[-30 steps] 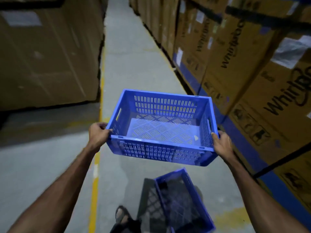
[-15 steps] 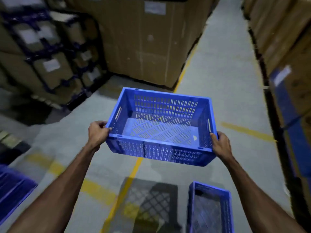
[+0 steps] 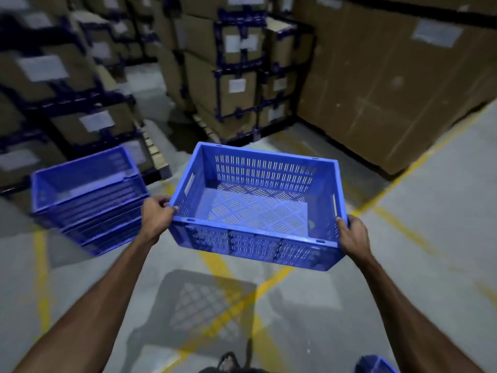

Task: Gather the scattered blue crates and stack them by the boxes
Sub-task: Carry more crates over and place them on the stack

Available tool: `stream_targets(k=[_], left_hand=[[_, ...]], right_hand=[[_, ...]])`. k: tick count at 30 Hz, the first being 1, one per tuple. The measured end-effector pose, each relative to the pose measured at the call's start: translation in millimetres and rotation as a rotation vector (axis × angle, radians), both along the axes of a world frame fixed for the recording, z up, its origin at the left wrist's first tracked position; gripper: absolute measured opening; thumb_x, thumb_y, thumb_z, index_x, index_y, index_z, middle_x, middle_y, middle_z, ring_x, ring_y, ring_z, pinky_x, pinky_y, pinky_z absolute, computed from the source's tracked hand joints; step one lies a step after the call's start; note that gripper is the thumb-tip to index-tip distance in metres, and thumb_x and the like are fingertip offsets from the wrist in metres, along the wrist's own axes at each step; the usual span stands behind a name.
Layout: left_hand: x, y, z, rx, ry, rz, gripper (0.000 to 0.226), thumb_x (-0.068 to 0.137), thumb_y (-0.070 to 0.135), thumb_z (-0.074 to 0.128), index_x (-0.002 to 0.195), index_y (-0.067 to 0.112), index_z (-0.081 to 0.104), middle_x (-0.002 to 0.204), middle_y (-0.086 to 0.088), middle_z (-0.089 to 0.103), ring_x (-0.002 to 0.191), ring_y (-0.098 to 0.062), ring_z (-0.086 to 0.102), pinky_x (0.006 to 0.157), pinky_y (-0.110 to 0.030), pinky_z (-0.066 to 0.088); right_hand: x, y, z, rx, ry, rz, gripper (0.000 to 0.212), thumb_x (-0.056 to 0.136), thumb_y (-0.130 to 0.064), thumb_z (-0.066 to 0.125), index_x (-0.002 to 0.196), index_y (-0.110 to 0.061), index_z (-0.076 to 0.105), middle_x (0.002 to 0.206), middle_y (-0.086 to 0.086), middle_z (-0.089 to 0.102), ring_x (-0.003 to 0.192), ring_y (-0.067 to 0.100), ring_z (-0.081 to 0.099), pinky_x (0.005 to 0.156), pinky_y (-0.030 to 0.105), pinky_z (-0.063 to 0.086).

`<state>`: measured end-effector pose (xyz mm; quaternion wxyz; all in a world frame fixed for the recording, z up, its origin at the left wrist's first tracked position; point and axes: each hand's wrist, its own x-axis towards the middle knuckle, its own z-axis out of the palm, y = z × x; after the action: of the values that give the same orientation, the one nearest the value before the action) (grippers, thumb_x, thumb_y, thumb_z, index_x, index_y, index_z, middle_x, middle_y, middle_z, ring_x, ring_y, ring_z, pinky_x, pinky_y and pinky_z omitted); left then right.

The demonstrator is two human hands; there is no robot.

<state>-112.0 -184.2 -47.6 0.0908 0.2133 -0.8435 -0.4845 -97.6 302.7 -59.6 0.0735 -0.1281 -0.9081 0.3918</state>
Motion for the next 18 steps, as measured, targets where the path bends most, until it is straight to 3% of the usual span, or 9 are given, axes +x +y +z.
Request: stream_targets(k=[7, 11, 15, 18], left_hand=[[67.4, -114.5, -7.3, 0.020, -0.029, 0.275, 0.005, 0.086, -0.001, 0.075, 0.088, 0.004, 0.073, 0.073, -0.007, 0.064, 0.066, -0.020, 0.061, 0.061, -0.032, 0.046], [103.0, -151.5, 0.9, 0.053, -0.013, 0.409, 0.010, 0.088, -0.005, 0.070, 0.091, 0.004, 0.070, 0.081, -0.007, 0.066, 0.065, -0.011, 0.059, 0.062, -0.029, 0.046], [136.8, -187.2, 3.0, 0.069, -0.007, 0.534, 0.019, 0.081, -0.006, 0.072, 0.095, 0.006, 0.078, 0.081, -0.007, 0.069, 0.064, -0.013, 0.058, 0.054, -0.022, 0.046], [150.9, -209.8, 4.5, 0.101, -0.011, 0.621, 0.026, 0.077, -0.005, 0.074, 0.096, 0.013, 0.079, 0.082, -0.008, 0.071, 0.069, -0.018, 0.061, 0.066, -0.031, 0.053]], right_hand=[[-64.8, -123.1, -14.2, 0.025, -0.008, 0.258, 0.046, 0.090, -0.042, 0.043, 0.086, 0.000, 0.061, 0.078, 0.021, 0.065, 0.074, 0.039, 0.062, 0.067, 0.044, 0.049], [-86.6, -188.5, -14.6, 0.014, 0.008, 0.390, 0.045, 0.090, -0.038, 0.044, 0.088, 0.002, 0.063, 0.078, 0.022, 0.066, 0.073, 0.036, 0.061, 0.064, 0.040, 0.044], [-110.9, -248.8, -16.2, 0.002, -0.013, 0.505, 0.032, 0.100, -0.025, 0.052, 0.089, 0.003, 0.064, 0.080, 0.022, 0.066, 0.074, 0.037, 0.062, 0.065, 0.037, 0.041], [-133.7, -286.8, -18.1, -0.002, -0.022, 0.568, 0.025, 0.102, -0.018, 0.054, 0.092, 0.002, 0.065, 0.083, 0.022, 0.068, 0.075, 0.038, 0.063, 0.066, 0.039, 0.045]])
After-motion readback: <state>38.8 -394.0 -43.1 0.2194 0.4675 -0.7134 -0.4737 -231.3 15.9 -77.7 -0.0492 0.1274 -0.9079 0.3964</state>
